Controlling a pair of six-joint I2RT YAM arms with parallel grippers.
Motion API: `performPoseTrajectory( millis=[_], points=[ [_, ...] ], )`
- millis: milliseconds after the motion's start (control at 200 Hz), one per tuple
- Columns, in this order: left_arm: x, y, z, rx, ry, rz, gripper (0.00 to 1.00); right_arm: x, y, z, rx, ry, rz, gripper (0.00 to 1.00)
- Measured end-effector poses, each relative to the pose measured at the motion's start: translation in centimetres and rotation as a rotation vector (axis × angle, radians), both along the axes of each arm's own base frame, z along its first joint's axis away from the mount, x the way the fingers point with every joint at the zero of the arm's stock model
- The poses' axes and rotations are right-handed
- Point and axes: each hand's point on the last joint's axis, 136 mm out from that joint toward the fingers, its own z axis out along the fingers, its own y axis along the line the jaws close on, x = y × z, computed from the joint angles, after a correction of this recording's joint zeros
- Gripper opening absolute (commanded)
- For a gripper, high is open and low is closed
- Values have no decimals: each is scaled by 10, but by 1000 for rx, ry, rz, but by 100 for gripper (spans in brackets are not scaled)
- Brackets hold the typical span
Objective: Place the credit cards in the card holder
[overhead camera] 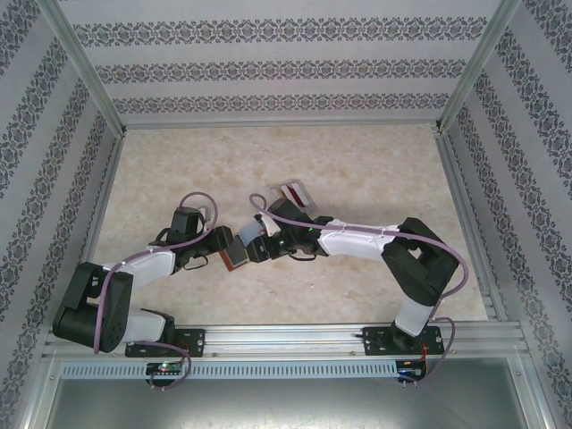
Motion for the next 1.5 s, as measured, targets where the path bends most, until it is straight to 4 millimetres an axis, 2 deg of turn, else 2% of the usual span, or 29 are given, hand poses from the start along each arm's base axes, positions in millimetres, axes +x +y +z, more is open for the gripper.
performPoseTrajectory(
  millis=[95, 195, 300, 390, 465, 520, 660, 799, 919, 1009, 1099, 1279, 1389, 1499],
  points=[
    [3, -3, 9, -25, 15, 7, 67, 17, -20, 2, -11, -10, -66, 60],
    [2, -3, 25, -41, 21, 30, 69, 31, -30, -2, -17, -3, -105, 60],
    [-6, 3, 43, -36, 12, 61, 71, 34, -26, -16, -34, 28, -102, 60],
    [-14, 5, 49, -36, 18, 65, 65, 34, -18, -27, -30, 60, -83, 58],
    [-18, 5, 44, -38, 48, 60, 60, 34, -12, -31, -18, 85, -72, 53],
    [-21, 2, 35, -48, 83, 53, 54, 35, -7, -32, -3, 95, -62, 46],
    [-28, -4, 12, -67, 176, 39, 33, 34, 9, -23, 42, 103, -30, 22],
    [-27, -7, -6, -70, 229, 29, 23, 34, 21, -10, 91, 90, 2, 2],
    [-27, -13, -16, -76, 256, 12, 19, 28, 21, -12, 94, 99, 16, 0],
    [-21, -24, -14, -79, 247, -29, 19, 17, 8, -20, 72, 113, 6, 0],
    [-17, -41, -13, -77, 237, -81, 20, 2, -14, -26, 35, 128, -31, 0],
    [-12, -90, -13, -102, 213, -222, 22, -26, -64, -22, -21, 90, -132, 0],
    [-8, -120, -13, -165, 211, -292, 24, -26, -82, -19, -46, 49, -194, 0],
    [-7, -132, -12, -212, 219, -314, 27, -20, -93, -19, -71, 22, -249, 0]
  ],
)
